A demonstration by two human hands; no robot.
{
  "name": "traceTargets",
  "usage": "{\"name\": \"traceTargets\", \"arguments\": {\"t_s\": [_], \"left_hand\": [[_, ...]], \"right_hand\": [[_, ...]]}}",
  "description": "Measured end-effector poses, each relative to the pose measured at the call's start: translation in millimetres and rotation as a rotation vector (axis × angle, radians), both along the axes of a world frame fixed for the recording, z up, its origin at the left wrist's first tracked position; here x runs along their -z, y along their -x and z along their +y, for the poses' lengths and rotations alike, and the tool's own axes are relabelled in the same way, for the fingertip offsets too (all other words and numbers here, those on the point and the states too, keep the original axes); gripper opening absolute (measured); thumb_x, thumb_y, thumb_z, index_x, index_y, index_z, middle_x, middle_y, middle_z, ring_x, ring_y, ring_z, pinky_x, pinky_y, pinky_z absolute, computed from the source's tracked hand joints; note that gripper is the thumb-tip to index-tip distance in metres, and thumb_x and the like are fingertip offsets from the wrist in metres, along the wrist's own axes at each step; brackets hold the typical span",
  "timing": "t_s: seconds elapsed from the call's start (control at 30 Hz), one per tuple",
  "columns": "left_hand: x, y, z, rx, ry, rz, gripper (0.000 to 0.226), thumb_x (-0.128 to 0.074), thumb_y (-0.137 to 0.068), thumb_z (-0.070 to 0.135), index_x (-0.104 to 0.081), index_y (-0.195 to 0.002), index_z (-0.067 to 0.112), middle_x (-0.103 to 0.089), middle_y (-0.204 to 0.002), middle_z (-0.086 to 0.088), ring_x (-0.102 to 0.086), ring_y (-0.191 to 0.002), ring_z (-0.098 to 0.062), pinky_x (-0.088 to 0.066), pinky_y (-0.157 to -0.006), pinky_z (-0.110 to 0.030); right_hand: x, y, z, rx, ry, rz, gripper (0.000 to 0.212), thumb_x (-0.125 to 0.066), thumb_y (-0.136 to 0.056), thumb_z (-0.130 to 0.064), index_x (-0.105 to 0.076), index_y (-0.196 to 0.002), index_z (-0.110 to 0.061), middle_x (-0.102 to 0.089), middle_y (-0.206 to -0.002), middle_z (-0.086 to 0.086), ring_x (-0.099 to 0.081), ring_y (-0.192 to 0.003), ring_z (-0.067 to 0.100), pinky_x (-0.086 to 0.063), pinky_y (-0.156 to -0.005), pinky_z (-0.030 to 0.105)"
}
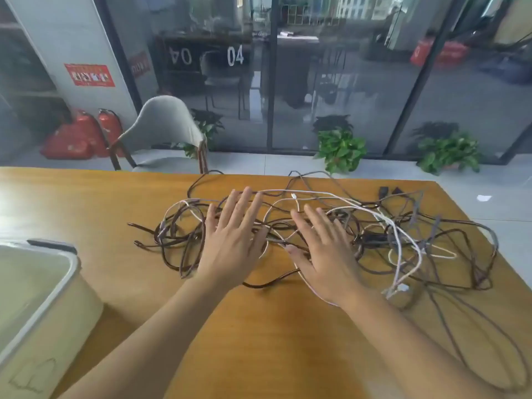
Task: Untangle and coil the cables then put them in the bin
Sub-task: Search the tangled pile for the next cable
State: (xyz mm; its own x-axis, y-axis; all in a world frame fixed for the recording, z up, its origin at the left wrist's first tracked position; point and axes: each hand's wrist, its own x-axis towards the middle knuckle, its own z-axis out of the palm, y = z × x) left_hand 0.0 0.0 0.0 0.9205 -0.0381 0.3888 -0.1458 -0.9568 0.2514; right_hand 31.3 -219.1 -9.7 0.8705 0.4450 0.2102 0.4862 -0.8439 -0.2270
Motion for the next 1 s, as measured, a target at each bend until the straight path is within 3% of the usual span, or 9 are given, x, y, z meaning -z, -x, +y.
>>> {"name": "traceTargets", "arguments": {"t_s": [0.27, 0.47, 0.67, 0.8, 1.0], "left_hand": [[81, 0, 10, -0.088, -0.035, -0.141, 0.061, -0.026, -0.11, 0.049, -0.015, -0.165, 0.027, -0.011, -0.173, 0.005, 0.002, -0.16, -0.013, -0.008, -0.129, -0.048], [109, -1, 5, -0.104, -0.068, -0.164, 0.058, -0.026, -0.11, 0.045, -0.02, -0.165, 0.026, -0.018, -0.172, 0.002, -0.005, -0.16, -0.015, -0.012, -0.128, -0.049], [113, 7, 6, -0.056, -0.07, -0.129, 0.057, -0.03, -0.11, 0.043, -0.024, -0.164, 0.025, -0.022, -0.17, 0.002, -0.015, -0.159, -0.017, -0.019, -0.127, -0.043], [108, 21, 6, -0.055, -0.056, -0.084, 0.058, -0.031, -0.11, 0.045, -0.022, -0.164, 0.027, -0.022, -0.171, 0.005, -0.024, -0.156, -0.019, -0.025, -0.122, -0.039], [115, 50, -2, -0.015, -0.056, -0.062, 0.056, -0.043, -0.108, 0.043, -0.034, -0.16, 0.025, -0.039, -0.163, 0.007, -0.039, -0.145, -0.02, -0.036, -0.113, -0.04]], "right_hand": [[83, -2, 28, 0.004, -0.046, -0.109, 0.067, -0.009, -0.105, -0.068, -0.008, -0.165, -0.039, -0.006, -0.175, -0.004, -0.001, -0.161, 0.017, -0.009, -0.13, 0.048], [94, -8, 29, -0.022, -0.052, -0.155, 0.063, -0.017, -0.105, -0.063, -0.013, -0.164, -0.041, -0.012, -0.173, -0.008, -0.004, -0.161, 0.016, -0.008, -0.13, 0.044], [98, 0, 23, -0.014, -0.094, -0.195, 0.054, -0.032, -0.108, -0.047, -0.032, -0.161, -0.035, -0.032, -0.167, -0.006, -0.022, -0.157, 0.02, -0.021, -0.127, 0.046], [100, 10, 16, -0.016, -0.102, -0.243, 0.043, -0.046, -0.106, -0.035, -0.055, -0.147, -0.029, -0.053, -0.149, -0.002, -0.041, -0.142, 0.024, -0.037, -0.118, 0.048], [97, 37, 9, -0.032, -0.168, -0.336, 0.012, -0.066, -0.098, -0.027, -0.075, -0.107, -0.028, -0.063, -0.113, -0.009, -0.054, -0.115, 0.02, -0.047, -0.101, 0.041]]}}
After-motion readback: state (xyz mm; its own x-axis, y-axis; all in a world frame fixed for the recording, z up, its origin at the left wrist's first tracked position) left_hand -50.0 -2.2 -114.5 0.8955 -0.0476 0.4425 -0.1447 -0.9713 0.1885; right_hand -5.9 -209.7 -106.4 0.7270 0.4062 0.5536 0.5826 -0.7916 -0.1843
